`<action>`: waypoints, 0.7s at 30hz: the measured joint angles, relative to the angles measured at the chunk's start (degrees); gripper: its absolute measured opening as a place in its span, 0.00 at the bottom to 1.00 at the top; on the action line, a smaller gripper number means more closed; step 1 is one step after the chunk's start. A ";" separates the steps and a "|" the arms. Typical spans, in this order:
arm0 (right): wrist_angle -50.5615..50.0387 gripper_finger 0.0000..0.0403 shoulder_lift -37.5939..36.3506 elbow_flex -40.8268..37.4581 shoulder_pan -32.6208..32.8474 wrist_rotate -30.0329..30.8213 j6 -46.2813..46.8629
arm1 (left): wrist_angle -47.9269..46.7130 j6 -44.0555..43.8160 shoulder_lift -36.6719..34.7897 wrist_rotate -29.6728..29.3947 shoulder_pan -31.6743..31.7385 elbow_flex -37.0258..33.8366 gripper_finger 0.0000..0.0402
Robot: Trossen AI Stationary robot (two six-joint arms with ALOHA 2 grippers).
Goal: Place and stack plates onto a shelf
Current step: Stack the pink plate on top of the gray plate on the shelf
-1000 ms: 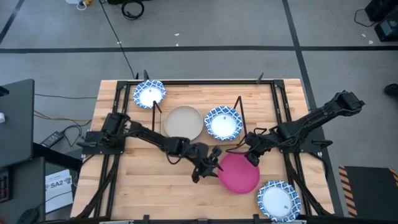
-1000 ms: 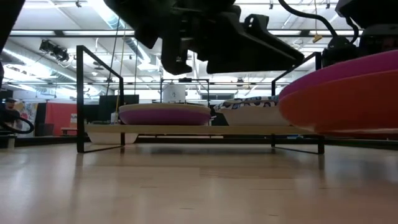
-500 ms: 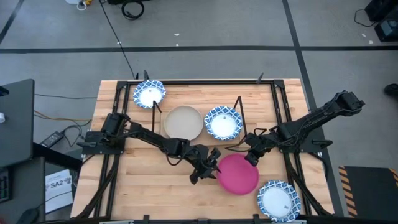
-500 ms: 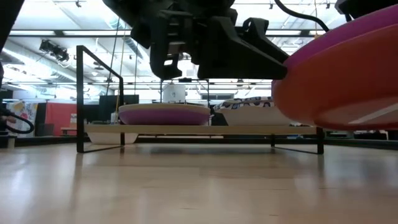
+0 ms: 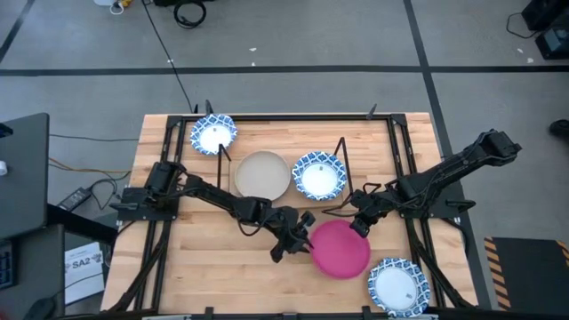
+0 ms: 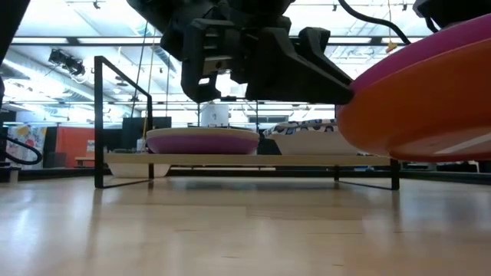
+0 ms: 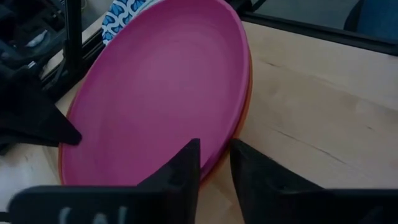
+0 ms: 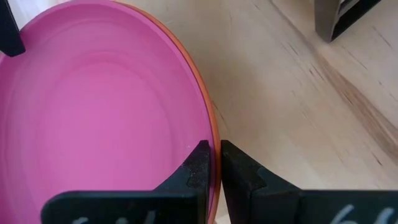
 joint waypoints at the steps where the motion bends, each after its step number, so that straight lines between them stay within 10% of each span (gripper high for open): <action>1: 0.08 0.08 0.00 0.00 0.00 0.00 0.00 | 0.00 0.01 0.00 0.07 -0.01 0.00 0.20; 21: 1.67 0.08 0.00 0.00 0.00 -7.86 14.34 | 1.00 5.74 -0.02 1.88 -0.43 0.00 0.11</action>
